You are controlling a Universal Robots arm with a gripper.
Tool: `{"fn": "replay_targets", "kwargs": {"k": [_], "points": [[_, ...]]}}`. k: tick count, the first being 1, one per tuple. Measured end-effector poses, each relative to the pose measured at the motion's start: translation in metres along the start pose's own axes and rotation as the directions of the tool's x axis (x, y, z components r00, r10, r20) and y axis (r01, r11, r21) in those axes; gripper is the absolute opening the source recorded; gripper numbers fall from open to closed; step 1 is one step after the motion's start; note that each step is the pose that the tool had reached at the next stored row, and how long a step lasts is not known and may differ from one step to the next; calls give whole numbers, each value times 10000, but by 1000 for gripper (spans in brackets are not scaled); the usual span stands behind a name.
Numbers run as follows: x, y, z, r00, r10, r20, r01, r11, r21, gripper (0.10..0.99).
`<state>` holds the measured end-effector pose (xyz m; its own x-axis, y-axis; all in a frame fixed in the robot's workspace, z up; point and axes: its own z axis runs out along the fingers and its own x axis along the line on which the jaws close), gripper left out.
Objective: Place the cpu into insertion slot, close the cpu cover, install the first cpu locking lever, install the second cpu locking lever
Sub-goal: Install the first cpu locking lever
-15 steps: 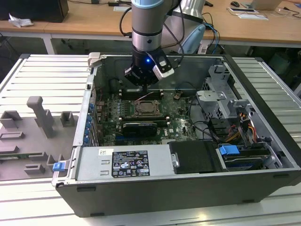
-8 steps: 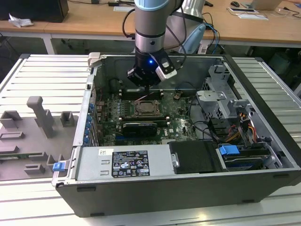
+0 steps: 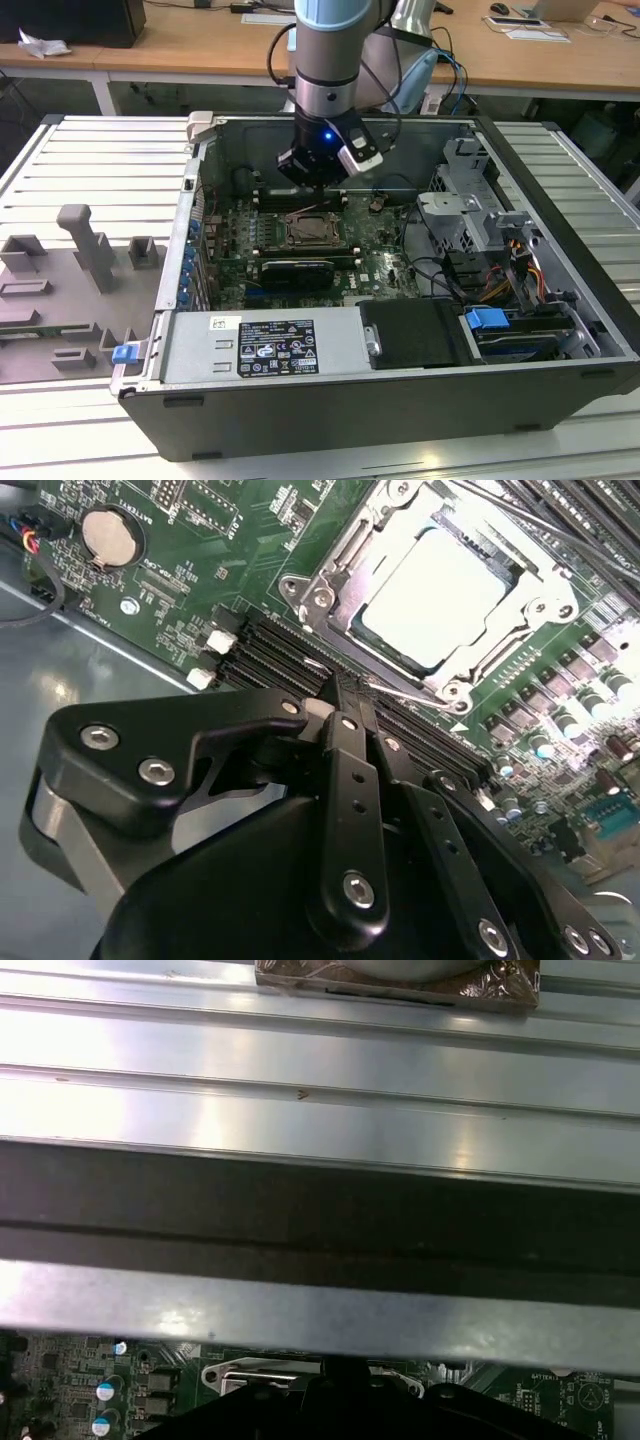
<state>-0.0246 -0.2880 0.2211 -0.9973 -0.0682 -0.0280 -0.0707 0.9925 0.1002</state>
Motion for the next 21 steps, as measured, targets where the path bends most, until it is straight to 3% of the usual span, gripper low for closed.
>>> {"fn": "replay_targets", "kwargs": {"k": [15, 21], "points": [[-55, -17, 126, 10000, 43, -9, -43, 10000, 9, 106], [-63, -22, 164, 10000, 40, -21, -39, 9999, 156, 106]]}}
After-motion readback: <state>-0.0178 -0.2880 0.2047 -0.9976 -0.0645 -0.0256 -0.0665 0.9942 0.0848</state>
